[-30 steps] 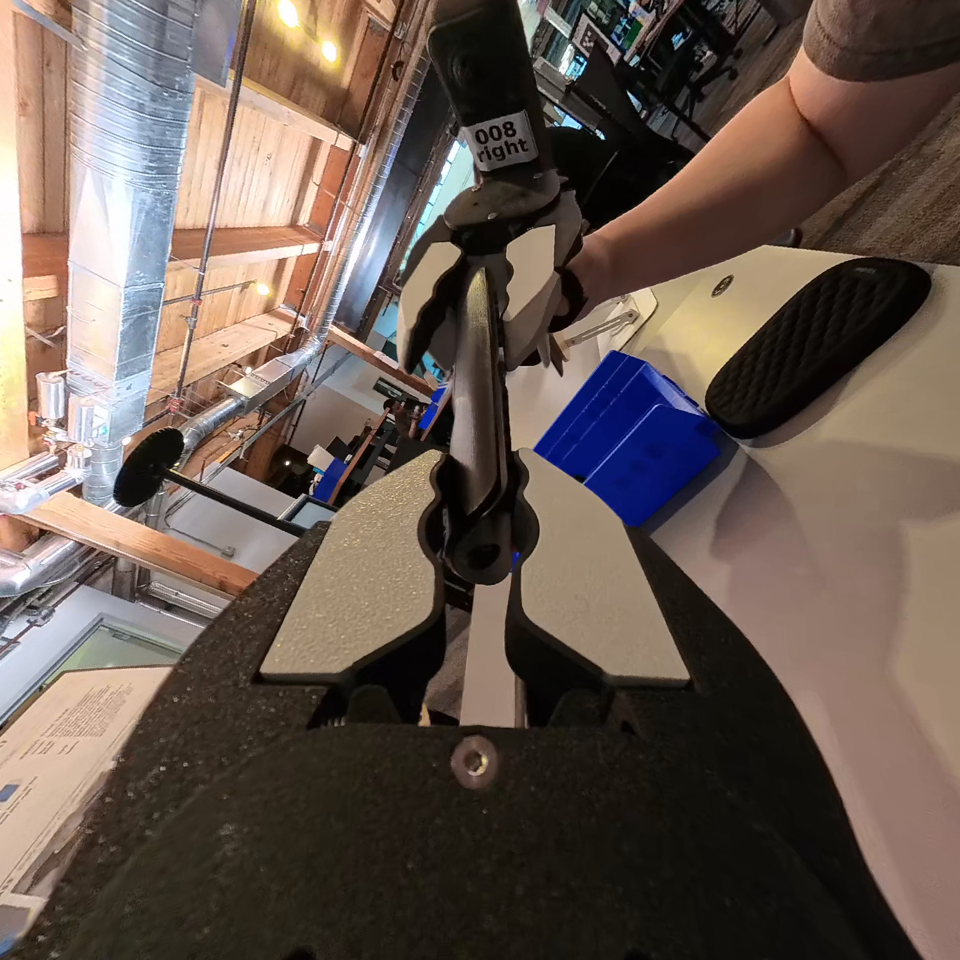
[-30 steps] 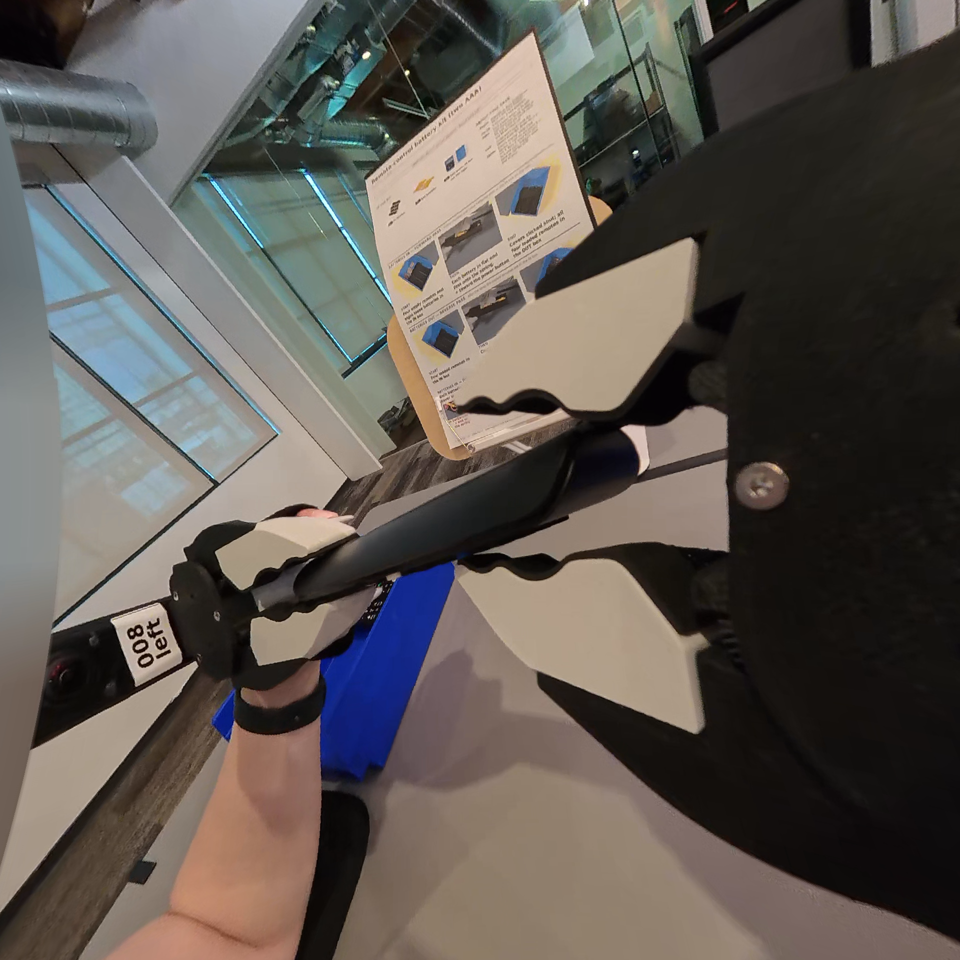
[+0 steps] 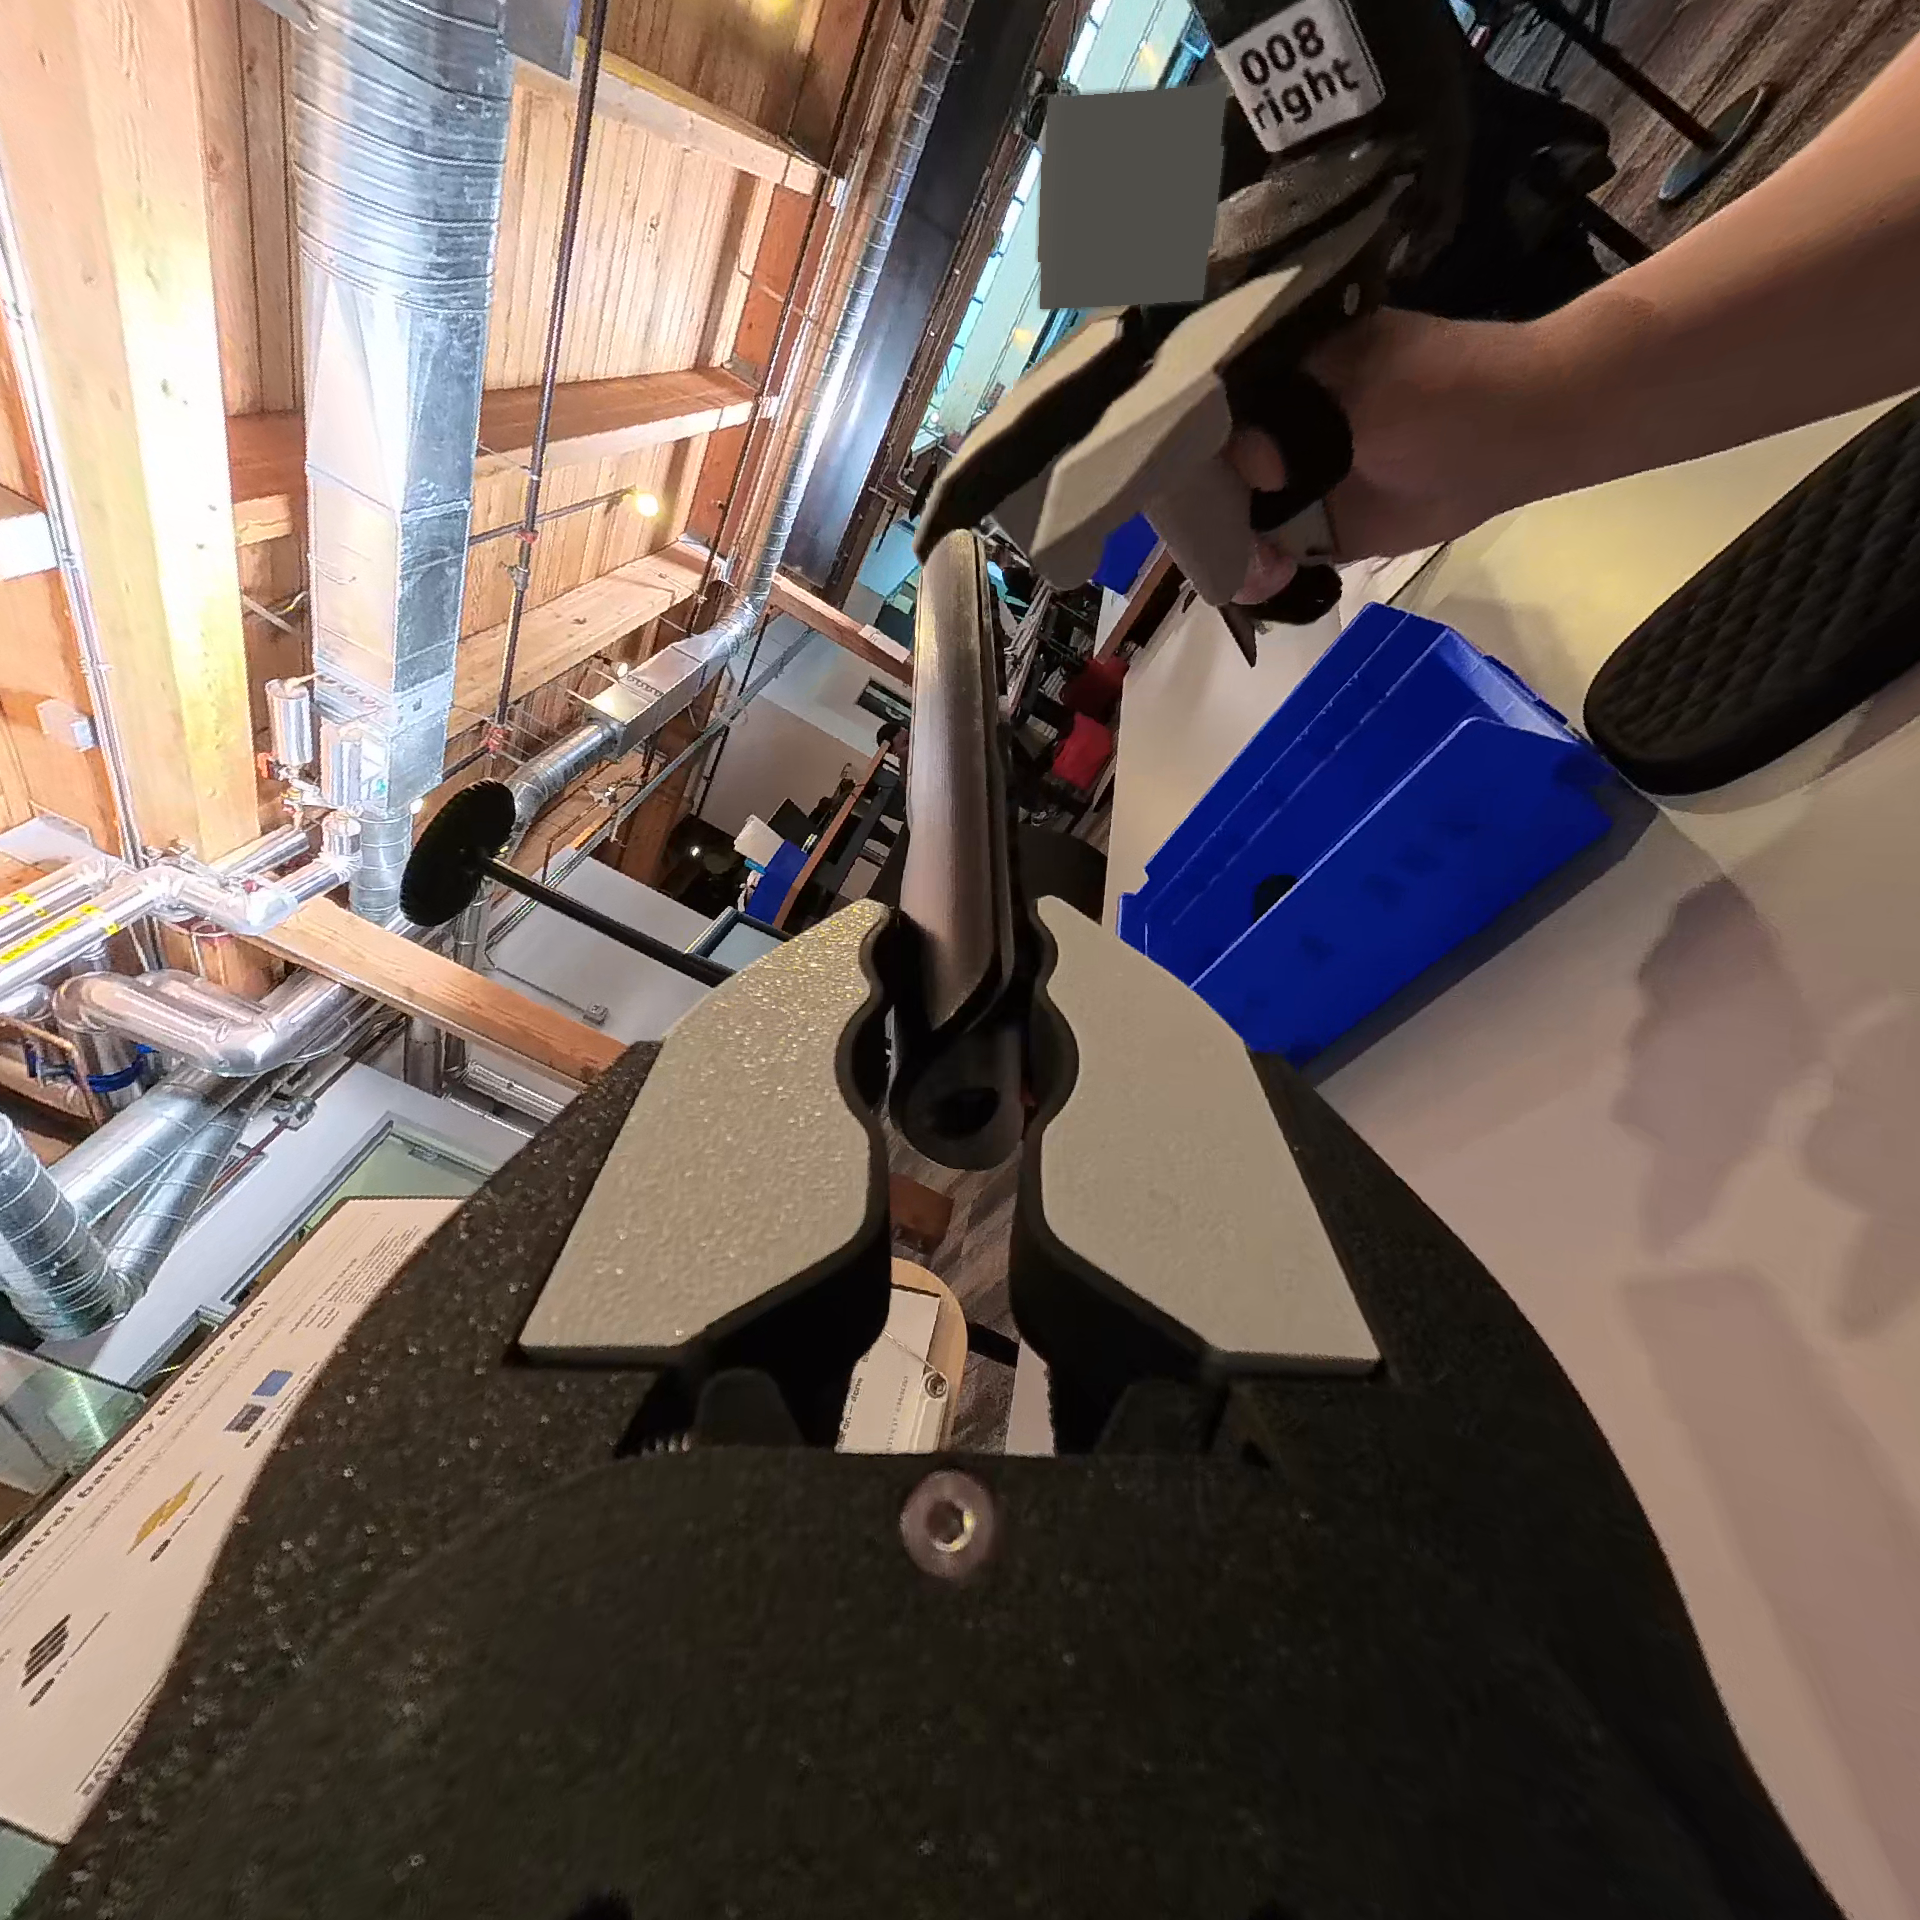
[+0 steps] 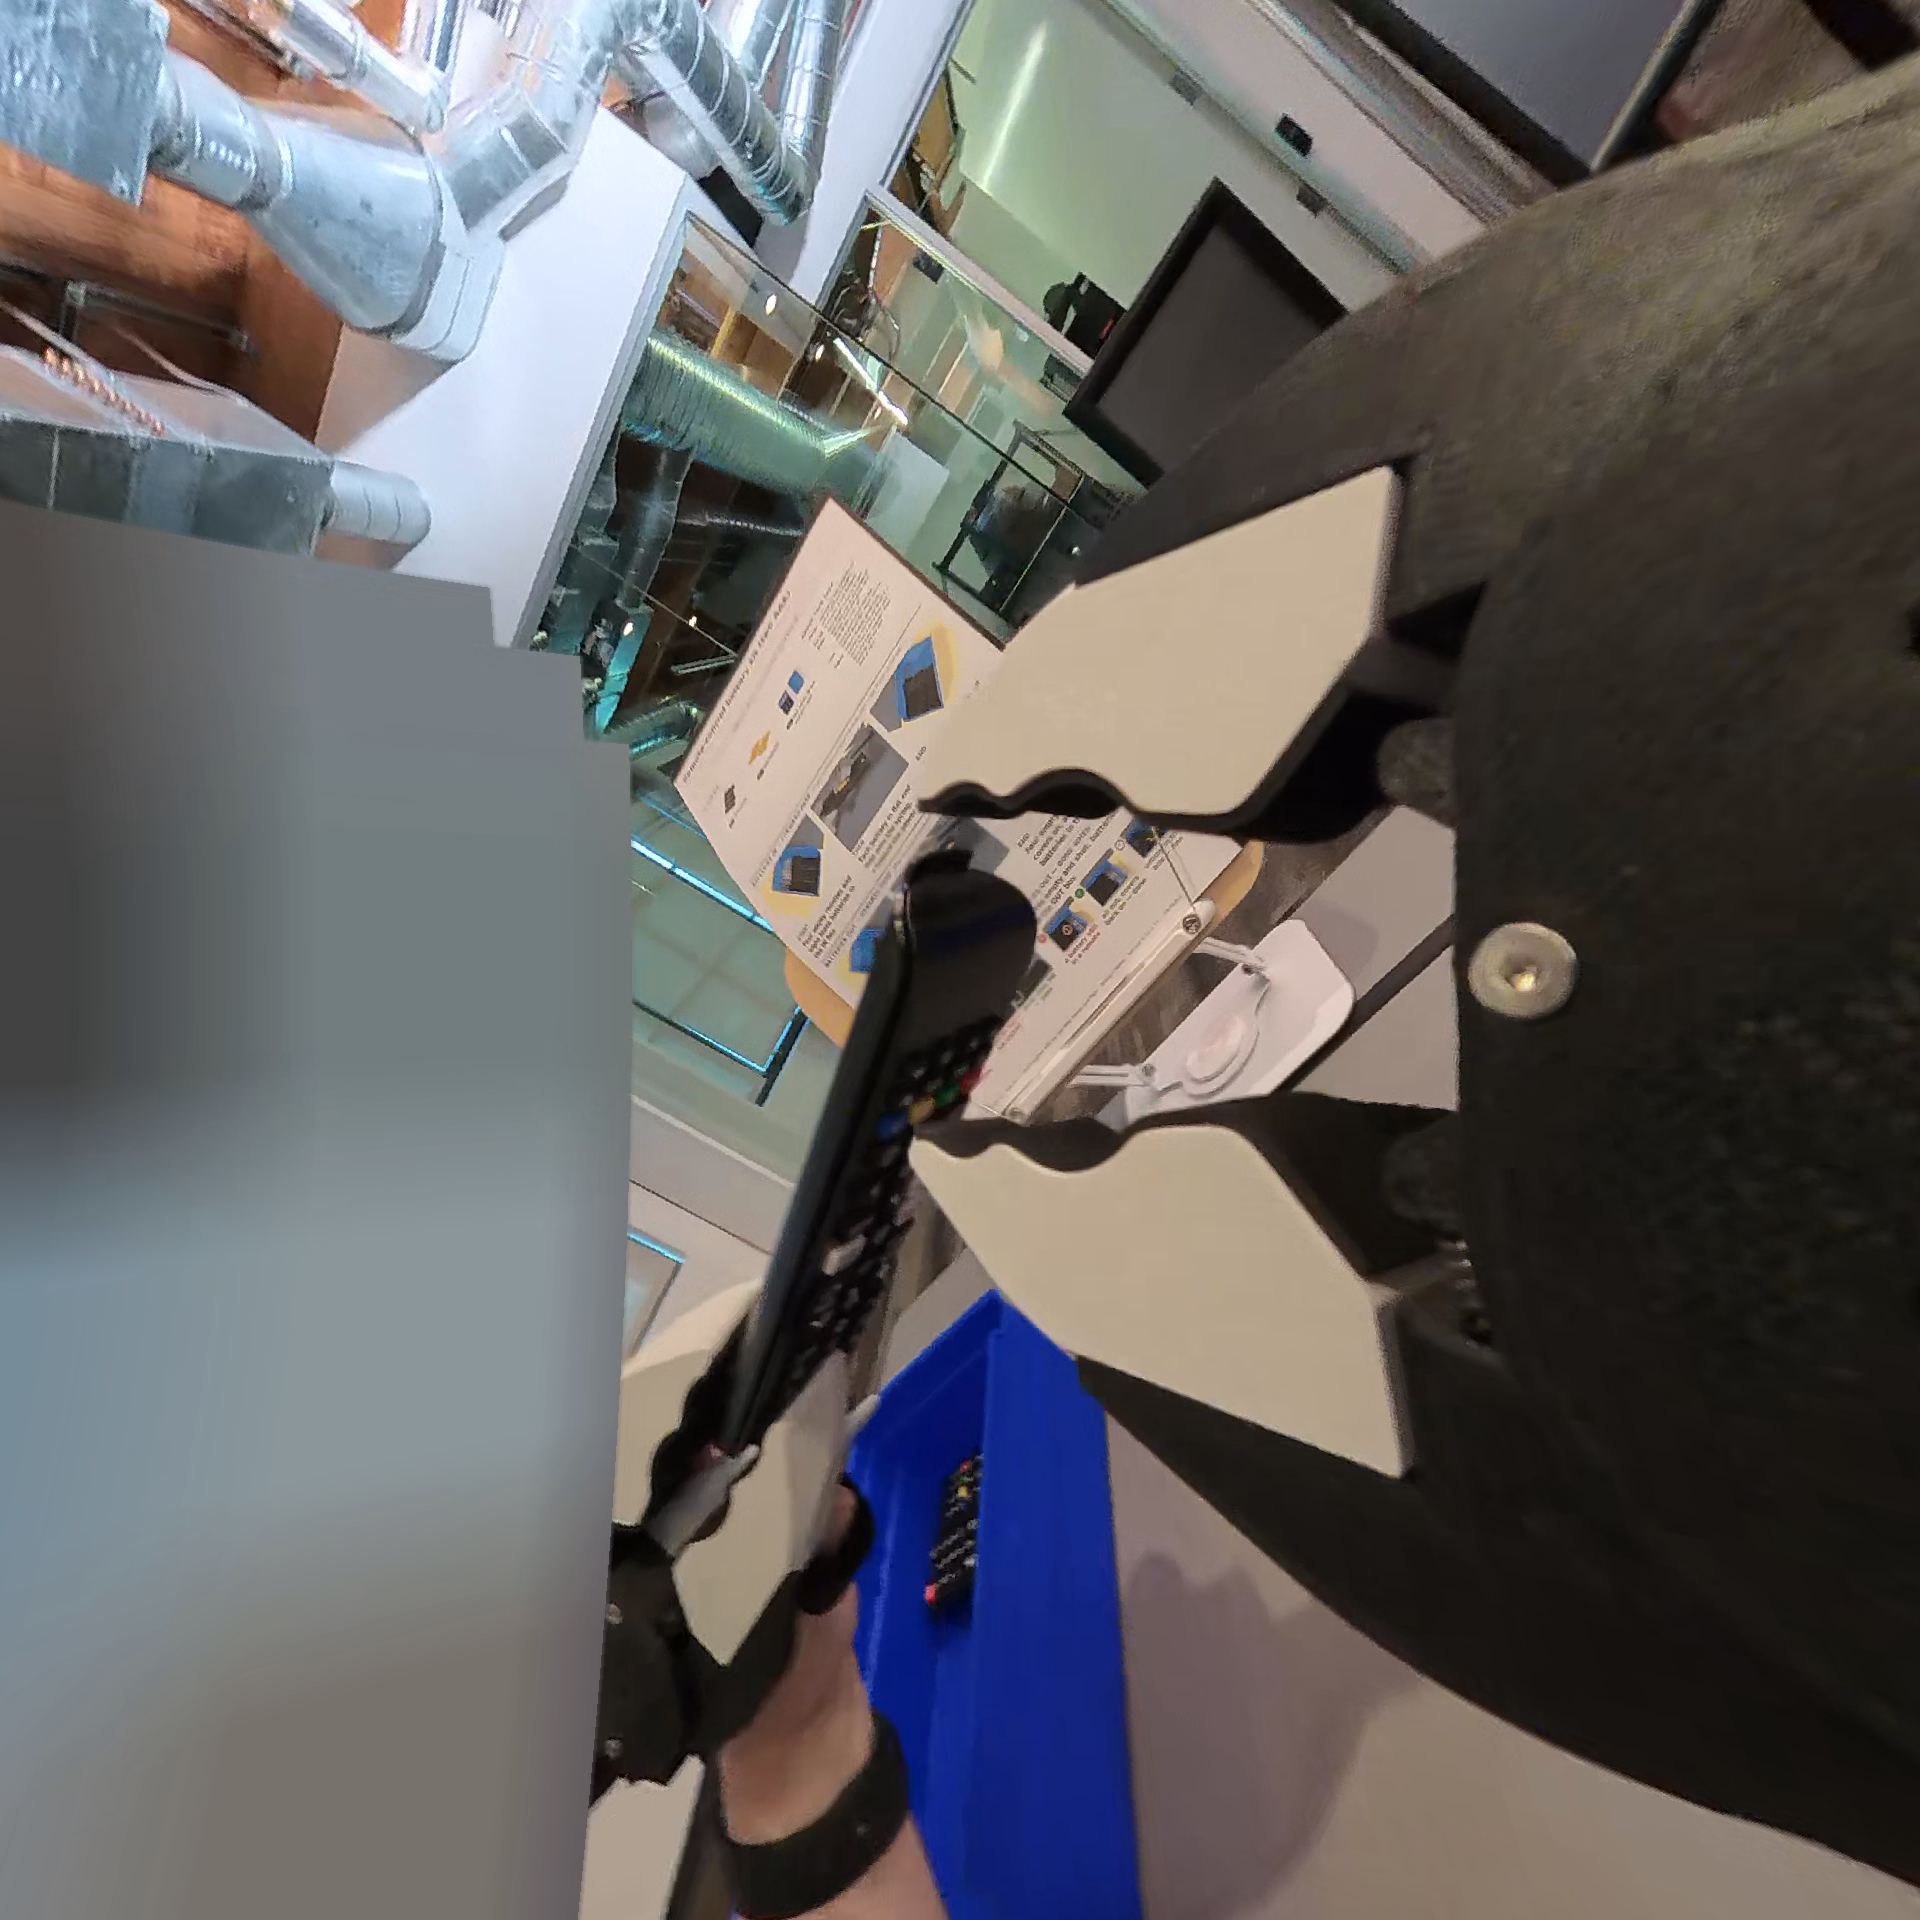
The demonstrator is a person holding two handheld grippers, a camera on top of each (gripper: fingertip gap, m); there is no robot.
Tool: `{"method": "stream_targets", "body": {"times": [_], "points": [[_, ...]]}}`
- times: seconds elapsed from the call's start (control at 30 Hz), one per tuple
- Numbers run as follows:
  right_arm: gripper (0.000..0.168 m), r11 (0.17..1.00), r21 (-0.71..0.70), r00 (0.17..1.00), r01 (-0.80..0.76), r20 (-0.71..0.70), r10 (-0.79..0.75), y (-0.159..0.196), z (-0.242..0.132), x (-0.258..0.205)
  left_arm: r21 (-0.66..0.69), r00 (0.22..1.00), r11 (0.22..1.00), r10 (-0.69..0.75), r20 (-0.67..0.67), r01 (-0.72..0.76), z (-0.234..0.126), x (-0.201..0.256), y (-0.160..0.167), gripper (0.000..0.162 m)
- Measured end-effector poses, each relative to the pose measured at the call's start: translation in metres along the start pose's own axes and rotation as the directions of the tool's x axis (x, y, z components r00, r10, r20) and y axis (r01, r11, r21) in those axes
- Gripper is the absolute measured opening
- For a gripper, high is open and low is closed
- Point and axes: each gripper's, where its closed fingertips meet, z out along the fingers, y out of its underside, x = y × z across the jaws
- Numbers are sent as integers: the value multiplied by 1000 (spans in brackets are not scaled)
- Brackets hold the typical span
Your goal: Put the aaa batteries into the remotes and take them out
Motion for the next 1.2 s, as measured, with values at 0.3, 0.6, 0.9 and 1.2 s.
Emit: {"method": "stream_targets", "body": {"times": [0.3, 0.6, 0.9, 1.2], "points": [[61, 999, 12, 999, -42, 10, 42, 3, 8, -7, -5, 1000, 1000, 0, 4, 0, 1, 0, 0, 21], [66, 999, 15, 999, -43, 30, 42, 3, 11, -9, 4, 1000, 1000, -8, 4, 8, 0, -1, -2, 21], [73, 1000, 12, 1000, 5, -2, -5, 5, 13, -12, 10, 1000, 1000, -16, 10, 16, 1, -1, -4, 21], [76, 997, -13, 997, -70, 14, 70, 10, 16, -10, 20, 999, 999, -41, 5, 41, 2, 0, -4, 21]]}}
